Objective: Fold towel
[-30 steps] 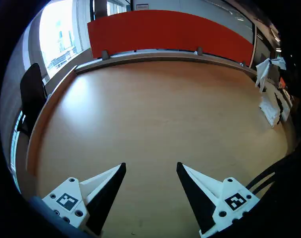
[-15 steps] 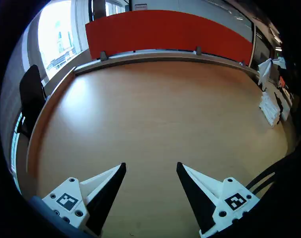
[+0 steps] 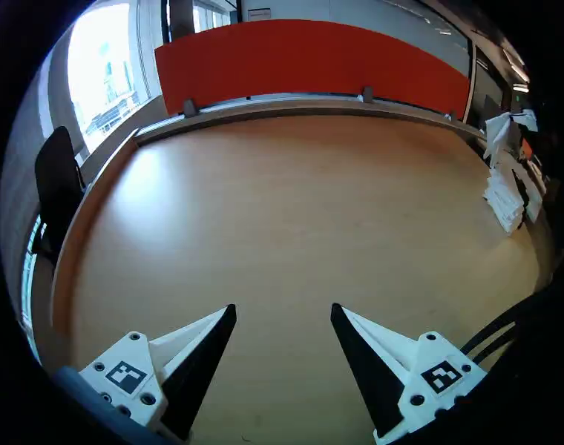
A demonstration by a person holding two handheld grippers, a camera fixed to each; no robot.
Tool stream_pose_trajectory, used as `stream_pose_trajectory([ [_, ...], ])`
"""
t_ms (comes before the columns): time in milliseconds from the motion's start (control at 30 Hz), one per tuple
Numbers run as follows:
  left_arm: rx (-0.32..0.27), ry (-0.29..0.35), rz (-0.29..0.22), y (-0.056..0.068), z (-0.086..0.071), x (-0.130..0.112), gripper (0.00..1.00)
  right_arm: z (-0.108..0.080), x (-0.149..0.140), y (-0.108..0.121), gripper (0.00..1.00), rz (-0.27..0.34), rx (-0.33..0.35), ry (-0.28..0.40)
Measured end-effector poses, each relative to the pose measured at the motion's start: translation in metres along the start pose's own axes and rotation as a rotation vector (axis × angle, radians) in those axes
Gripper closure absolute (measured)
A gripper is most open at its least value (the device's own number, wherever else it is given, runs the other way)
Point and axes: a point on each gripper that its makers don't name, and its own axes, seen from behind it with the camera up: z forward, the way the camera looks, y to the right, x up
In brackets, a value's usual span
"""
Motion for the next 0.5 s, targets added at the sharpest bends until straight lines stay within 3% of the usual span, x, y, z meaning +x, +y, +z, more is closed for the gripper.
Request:
stream_pose_trajectory([
  [300, -0.004, 0.003, 0.007, 0.002, -0.002, 0.003, 0.05, -0.019, -0.045, 0.015, 0.96, 0.058, -0.028, -0.051],
  [500, -0.008, 0.0, 0.016, 0.005, -0.001, 0.004, 0.05, -0.034, -0.07, 0.014, 0.96, 0.106, -0.029, -0.069],
])
